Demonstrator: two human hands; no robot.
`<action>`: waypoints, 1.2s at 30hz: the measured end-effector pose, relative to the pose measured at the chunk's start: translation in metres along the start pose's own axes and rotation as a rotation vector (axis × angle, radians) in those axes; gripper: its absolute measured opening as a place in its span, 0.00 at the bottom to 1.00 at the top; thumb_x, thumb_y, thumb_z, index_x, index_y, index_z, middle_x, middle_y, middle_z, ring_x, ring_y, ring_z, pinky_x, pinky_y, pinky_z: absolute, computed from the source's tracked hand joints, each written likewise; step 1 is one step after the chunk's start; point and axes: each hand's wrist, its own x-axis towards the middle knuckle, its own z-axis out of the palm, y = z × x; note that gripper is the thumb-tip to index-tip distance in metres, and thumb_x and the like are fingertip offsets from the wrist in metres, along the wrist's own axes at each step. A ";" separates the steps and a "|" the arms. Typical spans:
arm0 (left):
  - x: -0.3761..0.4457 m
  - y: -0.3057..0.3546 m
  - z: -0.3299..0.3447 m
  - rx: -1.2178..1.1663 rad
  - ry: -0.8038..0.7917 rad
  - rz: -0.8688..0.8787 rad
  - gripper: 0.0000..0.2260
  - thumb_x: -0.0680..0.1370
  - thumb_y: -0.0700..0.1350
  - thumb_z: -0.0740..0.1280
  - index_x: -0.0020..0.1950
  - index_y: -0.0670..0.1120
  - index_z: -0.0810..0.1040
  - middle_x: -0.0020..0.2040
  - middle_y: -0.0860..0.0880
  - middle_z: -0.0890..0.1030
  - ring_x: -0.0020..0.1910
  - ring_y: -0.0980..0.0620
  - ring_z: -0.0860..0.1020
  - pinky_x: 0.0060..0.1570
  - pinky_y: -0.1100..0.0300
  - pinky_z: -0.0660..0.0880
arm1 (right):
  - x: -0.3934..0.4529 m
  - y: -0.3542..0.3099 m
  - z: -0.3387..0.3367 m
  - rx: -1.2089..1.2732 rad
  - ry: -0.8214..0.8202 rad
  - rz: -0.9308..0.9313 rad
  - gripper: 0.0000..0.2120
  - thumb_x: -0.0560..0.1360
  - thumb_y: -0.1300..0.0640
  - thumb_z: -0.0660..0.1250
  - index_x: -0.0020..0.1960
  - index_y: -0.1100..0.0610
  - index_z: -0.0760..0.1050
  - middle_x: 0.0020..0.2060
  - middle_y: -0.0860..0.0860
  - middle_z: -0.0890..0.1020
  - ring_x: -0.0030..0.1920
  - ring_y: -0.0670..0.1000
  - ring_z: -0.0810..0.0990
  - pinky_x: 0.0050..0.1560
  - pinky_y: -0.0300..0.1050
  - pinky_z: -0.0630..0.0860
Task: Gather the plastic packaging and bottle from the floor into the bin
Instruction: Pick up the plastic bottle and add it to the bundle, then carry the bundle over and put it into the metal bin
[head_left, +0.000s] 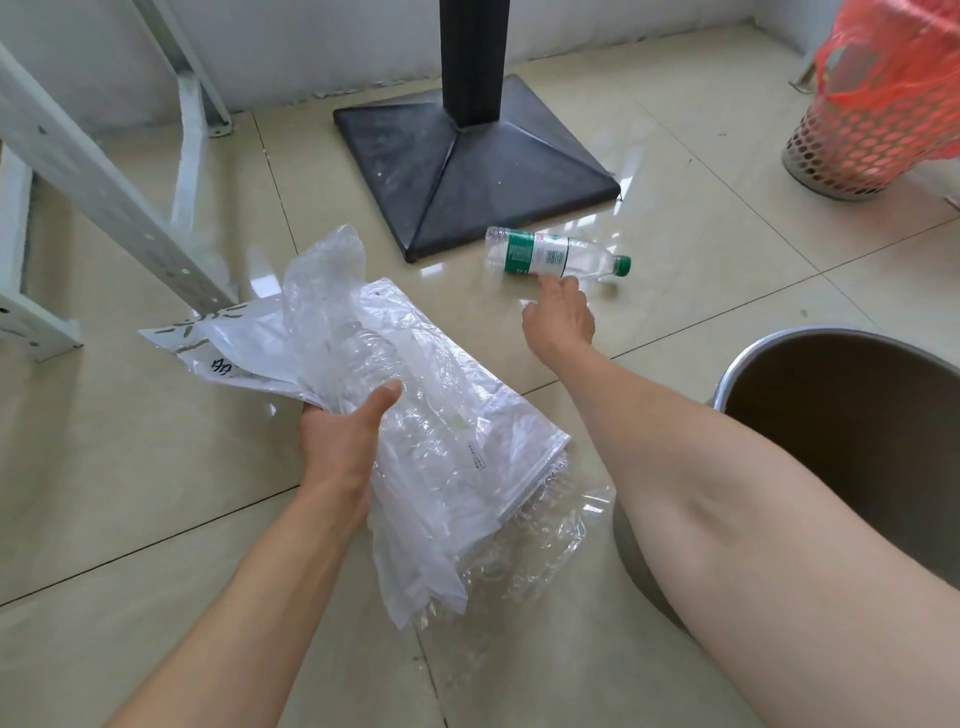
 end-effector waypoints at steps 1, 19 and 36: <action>0.003 0.002 0.005 -0.003 0.003 -0.003 0.32 0.60 0.53 0.79 0.61 0.43 0.79 0.56 0.45 0.84 0.55 0.44 0.83 0.60 0.44 0.78 | 0.010 0.001 -0.002 -0.018 0.017 -0.016 0.19 0.79 0.59 0.58 0.70 0.58 0.66 0.67 0.58 0.69 0.65 0.60 0.70 0.60 0.54 0.70; 0.022 0.020 0.048 -0.021 0.023 0.060 0.27 0.66 0.46 0.79 0.63 0.42 0.78 0.56 0.46 0.84 0.54 0.46 0.82 0.59 0.49 0.78 | 0.065 0.008 0.002 -0.591 -0.042 -0.231 0.24 0.72 0.53 0.69 0.66 0.57 0.71 0.62 0.58 0.70 0.65 0.59 0.68 0.73 0.67 0.52; -0.049 0.010 -0.047 0.024 -0.171 0.217 0.28 0.63 0.47 0.78 0.61 0.45 0.80 0.53 0.49 0.86 0.53 0.49 0.85 0.60 0.49 0.79 | -0.139 -0.059 -0.016 0.652 -0.392 0.019 0.28 0.70 0.33 0.66 0.57 0.55 0.73 0.47 0.52 0.82 0.46 0.54 0.81 0.45 0.49 0.77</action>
